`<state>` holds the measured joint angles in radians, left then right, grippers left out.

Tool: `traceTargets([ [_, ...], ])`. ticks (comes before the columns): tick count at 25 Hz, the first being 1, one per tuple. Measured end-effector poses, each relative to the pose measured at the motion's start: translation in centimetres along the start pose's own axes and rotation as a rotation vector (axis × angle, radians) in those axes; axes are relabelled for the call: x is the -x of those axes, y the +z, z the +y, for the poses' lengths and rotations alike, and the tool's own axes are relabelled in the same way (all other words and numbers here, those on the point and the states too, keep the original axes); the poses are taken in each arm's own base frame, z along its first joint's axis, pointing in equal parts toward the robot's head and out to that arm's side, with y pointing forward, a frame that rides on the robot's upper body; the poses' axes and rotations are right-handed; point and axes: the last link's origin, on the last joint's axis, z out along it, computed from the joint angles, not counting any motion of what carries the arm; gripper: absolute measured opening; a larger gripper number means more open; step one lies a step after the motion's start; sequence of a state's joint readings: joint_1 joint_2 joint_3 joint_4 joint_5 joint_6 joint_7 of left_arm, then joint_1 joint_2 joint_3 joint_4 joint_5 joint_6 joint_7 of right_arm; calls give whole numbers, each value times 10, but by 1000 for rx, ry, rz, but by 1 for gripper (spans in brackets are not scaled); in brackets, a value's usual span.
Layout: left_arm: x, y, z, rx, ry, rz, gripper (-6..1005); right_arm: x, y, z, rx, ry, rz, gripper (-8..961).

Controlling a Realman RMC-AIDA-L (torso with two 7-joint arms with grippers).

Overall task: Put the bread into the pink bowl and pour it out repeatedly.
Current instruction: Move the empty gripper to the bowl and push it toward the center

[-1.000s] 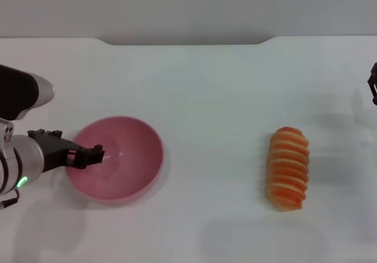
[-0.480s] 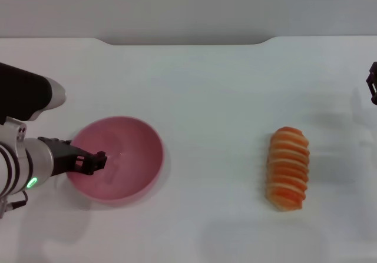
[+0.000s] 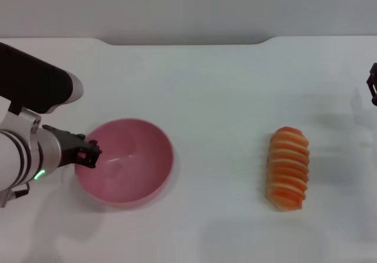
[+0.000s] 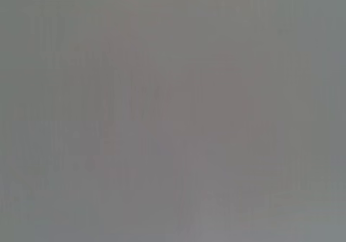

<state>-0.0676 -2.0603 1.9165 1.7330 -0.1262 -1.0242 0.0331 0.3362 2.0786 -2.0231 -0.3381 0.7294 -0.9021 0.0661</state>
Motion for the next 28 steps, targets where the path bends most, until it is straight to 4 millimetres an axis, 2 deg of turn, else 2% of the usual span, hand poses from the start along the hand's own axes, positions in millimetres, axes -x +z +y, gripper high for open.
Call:
traceTargets([
  [2,0,1,-1,0,-3,-2,387,0,0,0,-1,1,1,535],
  [5,0,3,-1,-1,-4,-4,183,0,0,-1,-2,2,1,534],
  [10,-1,4,-1,0,-1,-6,47,0,0,0,0,5,0,533],
  [28,-17,1,-4,-3,-12,32,45,1,1,1,4,6,-1,529],
])
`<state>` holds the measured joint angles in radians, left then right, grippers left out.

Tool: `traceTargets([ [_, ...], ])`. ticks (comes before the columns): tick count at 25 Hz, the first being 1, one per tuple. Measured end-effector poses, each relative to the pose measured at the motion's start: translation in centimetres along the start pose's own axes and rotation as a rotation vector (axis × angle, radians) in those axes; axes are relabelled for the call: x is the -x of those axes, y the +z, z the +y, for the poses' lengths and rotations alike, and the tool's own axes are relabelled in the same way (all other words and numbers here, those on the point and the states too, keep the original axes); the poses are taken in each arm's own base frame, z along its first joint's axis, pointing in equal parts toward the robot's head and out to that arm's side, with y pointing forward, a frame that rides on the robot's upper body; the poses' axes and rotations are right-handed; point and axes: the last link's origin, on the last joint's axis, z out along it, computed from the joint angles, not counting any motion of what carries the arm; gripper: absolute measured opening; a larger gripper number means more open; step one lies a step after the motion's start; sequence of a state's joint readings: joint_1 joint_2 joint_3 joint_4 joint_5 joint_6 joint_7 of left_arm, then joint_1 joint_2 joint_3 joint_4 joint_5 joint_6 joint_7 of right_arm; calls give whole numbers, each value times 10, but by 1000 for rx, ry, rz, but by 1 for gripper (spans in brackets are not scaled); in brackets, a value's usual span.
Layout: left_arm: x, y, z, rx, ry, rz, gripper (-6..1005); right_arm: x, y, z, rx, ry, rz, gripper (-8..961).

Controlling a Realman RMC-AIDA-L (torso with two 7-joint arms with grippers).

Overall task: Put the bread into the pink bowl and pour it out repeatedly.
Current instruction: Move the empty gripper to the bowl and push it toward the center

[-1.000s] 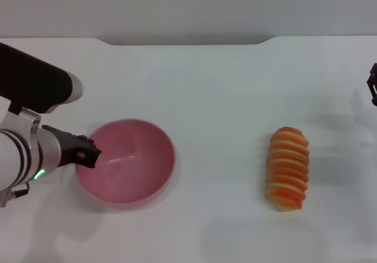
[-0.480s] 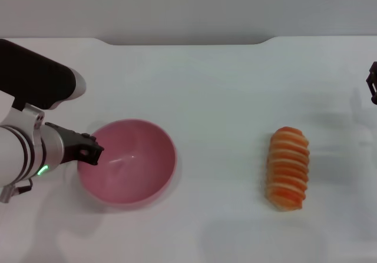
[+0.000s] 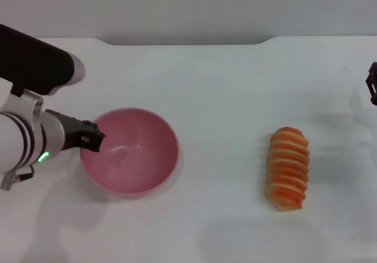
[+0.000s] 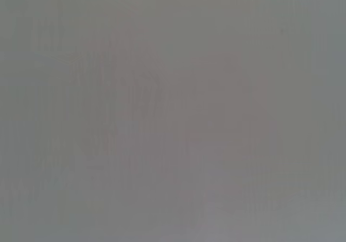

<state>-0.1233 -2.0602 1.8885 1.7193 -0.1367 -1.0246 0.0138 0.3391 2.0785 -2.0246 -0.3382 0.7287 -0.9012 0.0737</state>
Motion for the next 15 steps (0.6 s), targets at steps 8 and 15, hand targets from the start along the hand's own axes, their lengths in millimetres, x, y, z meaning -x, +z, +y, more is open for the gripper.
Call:
traceTargets([
  [8,-8,-4,-4,-14,-1,24,43,-2,0,2,2,4,17,527],
  [15,-19,-8,-7,-24,3,58,42,-2,1,3,5,6,19,525],
])
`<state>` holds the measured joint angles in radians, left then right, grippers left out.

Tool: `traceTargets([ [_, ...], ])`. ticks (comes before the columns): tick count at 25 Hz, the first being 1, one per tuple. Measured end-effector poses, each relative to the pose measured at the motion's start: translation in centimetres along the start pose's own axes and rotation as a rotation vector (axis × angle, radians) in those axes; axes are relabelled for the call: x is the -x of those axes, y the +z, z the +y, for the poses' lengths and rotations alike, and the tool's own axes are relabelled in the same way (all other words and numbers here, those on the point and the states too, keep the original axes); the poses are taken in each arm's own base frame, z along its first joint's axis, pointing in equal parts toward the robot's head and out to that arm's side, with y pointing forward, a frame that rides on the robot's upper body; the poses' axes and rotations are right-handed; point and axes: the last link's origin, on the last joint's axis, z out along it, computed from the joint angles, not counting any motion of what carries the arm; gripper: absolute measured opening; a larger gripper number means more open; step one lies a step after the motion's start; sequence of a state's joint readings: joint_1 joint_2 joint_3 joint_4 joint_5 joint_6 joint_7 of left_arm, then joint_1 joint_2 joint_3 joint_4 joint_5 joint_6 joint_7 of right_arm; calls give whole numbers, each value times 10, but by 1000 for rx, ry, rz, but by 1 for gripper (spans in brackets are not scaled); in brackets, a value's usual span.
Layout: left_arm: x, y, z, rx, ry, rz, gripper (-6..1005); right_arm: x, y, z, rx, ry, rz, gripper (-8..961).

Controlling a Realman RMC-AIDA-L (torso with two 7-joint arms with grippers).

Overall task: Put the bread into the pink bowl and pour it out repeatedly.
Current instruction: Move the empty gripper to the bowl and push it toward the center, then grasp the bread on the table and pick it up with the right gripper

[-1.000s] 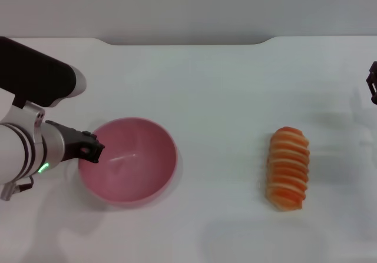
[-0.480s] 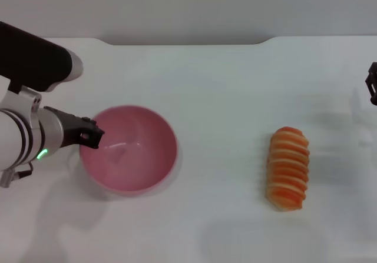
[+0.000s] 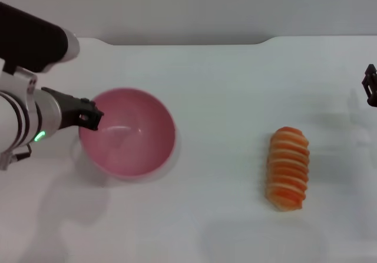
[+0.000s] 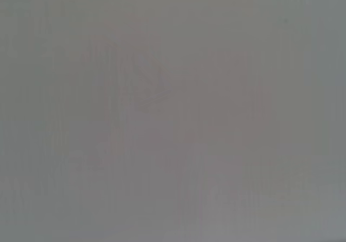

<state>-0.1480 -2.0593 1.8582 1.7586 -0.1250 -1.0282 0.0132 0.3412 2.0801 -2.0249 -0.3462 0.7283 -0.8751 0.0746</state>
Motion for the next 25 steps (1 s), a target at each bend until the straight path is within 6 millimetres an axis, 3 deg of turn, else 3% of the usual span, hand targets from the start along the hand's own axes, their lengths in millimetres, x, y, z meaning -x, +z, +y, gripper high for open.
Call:
traceTargets([
  [9,-16,-9,-5,-34,99,97,41,-1,2,3,5,7,13,523],
  [25,-32,-12,-17,-66,2,175,38,-1,6,11,30,7,35,520],
])
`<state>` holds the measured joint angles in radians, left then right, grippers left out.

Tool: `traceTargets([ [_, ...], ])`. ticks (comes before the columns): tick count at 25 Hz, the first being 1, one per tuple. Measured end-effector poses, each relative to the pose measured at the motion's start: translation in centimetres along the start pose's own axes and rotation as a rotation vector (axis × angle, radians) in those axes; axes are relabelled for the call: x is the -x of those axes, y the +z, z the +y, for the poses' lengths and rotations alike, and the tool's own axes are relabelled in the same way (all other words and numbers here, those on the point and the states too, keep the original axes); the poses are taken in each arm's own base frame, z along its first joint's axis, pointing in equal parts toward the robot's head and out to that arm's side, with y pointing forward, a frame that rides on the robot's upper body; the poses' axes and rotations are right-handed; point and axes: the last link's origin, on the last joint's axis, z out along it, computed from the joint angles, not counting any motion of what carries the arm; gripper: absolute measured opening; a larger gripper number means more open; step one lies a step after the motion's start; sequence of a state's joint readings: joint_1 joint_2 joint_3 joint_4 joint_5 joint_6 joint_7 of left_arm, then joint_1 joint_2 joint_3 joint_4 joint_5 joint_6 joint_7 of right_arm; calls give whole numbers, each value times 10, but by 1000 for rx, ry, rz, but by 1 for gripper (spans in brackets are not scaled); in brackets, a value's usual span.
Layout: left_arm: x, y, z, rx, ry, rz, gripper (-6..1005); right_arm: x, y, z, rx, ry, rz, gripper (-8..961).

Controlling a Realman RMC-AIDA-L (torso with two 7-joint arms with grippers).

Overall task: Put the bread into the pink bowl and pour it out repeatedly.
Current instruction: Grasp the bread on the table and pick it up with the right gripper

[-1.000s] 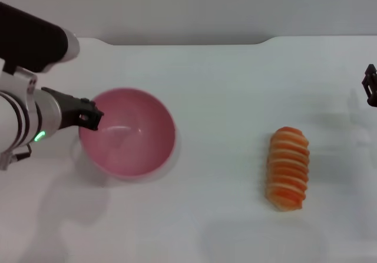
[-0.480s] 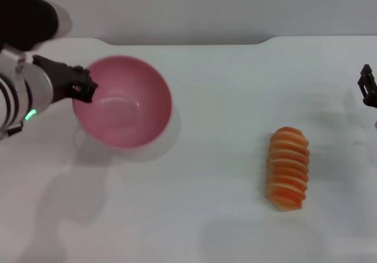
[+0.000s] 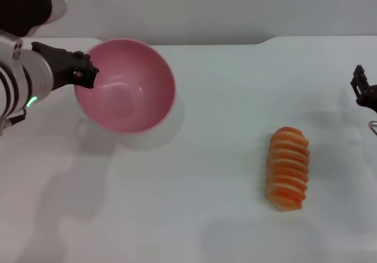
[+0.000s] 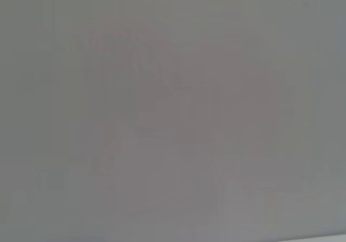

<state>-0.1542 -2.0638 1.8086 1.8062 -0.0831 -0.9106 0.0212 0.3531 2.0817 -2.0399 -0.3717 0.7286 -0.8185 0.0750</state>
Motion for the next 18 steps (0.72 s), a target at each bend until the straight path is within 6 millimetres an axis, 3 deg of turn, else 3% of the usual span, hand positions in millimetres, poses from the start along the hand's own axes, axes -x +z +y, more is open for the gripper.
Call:
traceTargets([
  [9,1,4,-6,-14,-69,-5,38,7,9,26,67,52,89,517],
  [14,0,6,-6,-10,-65,-8,38,38,21,36,107,-8,143,516],
  [18,-1,12,-4,-5,-60,-14,38,89,28,44,123,-73,159,515],
])
